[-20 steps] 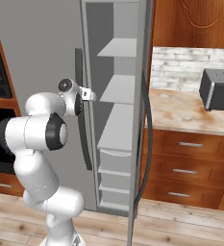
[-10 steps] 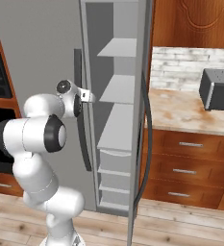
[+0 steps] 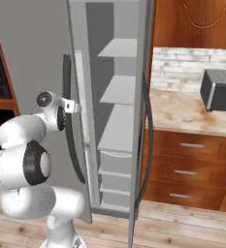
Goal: There is a bowl on the dining counter. Grab a lemon wedge from the fridge and place it in the bowl. Then get the liquor bottle and glass cup from the cabinet and place them next to the bowl.
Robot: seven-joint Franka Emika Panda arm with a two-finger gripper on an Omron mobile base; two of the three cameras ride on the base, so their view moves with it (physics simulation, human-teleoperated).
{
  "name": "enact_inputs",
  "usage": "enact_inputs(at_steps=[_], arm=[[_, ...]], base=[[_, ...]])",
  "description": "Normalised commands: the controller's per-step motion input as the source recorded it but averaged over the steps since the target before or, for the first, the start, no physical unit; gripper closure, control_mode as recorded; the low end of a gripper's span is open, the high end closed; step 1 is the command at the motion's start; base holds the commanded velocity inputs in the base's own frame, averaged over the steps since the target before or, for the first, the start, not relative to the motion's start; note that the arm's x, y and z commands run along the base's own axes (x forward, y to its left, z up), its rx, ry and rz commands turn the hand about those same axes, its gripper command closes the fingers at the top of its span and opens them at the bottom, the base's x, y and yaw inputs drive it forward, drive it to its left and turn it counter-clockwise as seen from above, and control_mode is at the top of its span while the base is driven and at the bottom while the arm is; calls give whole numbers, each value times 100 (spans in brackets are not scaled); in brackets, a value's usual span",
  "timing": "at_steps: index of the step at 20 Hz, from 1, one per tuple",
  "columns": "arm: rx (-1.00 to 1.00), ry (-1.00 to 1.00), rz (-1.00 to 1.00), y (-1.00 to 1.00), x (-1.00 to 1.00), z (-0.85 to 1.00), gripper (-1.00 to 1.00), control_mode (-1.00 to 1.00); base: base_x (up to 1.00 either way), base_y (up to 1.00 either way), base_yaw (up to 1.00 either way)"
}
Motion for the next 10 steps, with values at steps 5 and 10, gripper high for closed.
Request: enact_inputs(at_steps=[5, 10], arm=[[0, 0, 6, 86, -100, -33, 100, -100], [2, 0, 7, 89, -99, -26, -100, -100]], base=[[0, 0, 0], [0, 0, 0]])
